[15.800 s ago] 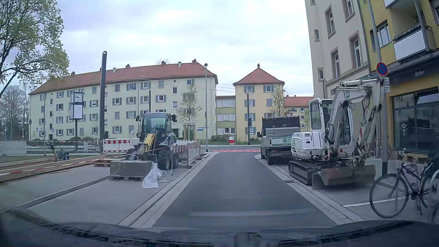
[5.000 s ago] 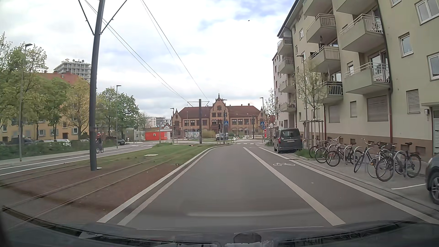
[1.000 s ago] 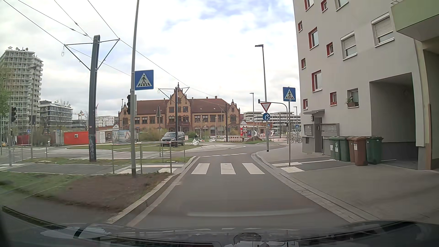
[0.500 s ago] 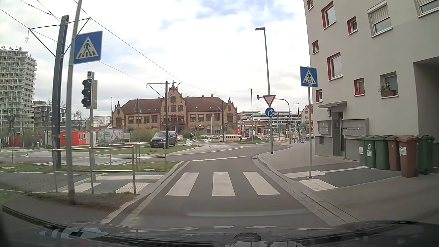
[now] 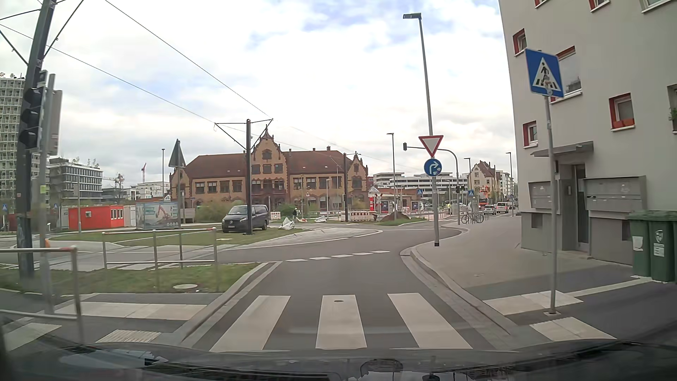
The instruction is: Follow the waypoints while adhering to traffic rules and regulations
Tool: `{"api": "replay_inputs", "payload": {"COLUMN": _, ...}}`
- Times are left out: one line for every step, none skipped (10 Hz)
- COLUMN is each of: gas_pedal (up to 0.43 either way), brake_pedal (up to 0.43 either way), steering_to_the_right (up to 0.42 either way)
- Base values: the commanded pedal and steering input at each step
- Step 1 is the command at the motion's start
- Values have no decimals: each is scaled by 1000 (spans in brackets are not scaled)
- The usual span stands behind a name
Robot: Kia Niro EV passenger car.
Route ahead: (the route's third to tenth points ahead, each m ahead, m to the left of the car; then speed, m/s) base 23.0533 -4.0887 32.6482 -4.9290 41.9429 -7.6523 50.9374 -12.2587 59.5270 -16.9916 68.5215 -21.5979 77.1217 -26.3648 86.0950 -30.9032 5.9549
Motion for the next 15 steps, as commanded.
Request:
{"api": "replay_inputs", "payload": {"gas_pedal": 0, "brake_pedal": 177, "steering_to_the_right": -18}}
{"api": "replay_inputs", "payload": {"gas_pedal": 0, "brake_pedal": 171, "steering_to_the_right": -18}}
{"api": "replay_inputs", "payload": {"gas_pedal": 0, "brake_pedal": 171, "steering_to_the_right": -19}}
{"api": "replay_inputs", "payload": {"gas_pedal": 0, "brake_pedal": 152, "steering_to_the_right": -20}}
{"api": "replay_inputs", "payload": {"gas_pedal": 0, "brake_pedal": 73, "steering_to_the_right": -20}}
{"api": "replay_inputs", "payload": {"gas_pedal": 0, "brake_pedal": 0, "steering_to_the_right": -18}}
{"api": "replay_inputs", "payload": {"gas_pedal": 0, "brake_pedal": 0, "steering_to_the_right": -15}}
{"api": "replay_inputs", "payload": {"gas_pedal": 0, "brake_pedal": 0, "steering_to_the_right": -10}}
{"api": "replay_inputs", "payload": {"gas_pedal": 0, "brake_pedal": 0, "steering_to_the_right": -4}}
{"api": "replay_inputs", "payload": {"gas_pedal": 0, "brake_pedal": 0, "steering_to_the_right": 1}}
{"api": "replay_inputs", "payload": {"gas_pedal": 8, "brake_pedal": 0, "steering_to_the_right": 8}}
{"api": "replay_inputs", "payload": {"gas_pedal": 47, "brake_pedal": 0, "steering_to_the_right": 18}}
{"api": "replay_inputs", "payload": {"gas_pedal": 59, "brake_pedal": 0, "steering_to_the_right": 24}}
{"api": "replay_inputs", "payload": {"gas_pedal": 59, "brake_pedal": 0, "steering_to_the_right": 33}}
{"api": "replay_inputs", "payload": {"gas_pedal": 59, "brake_pedal": 0, "steering_to_the_right": 46}}
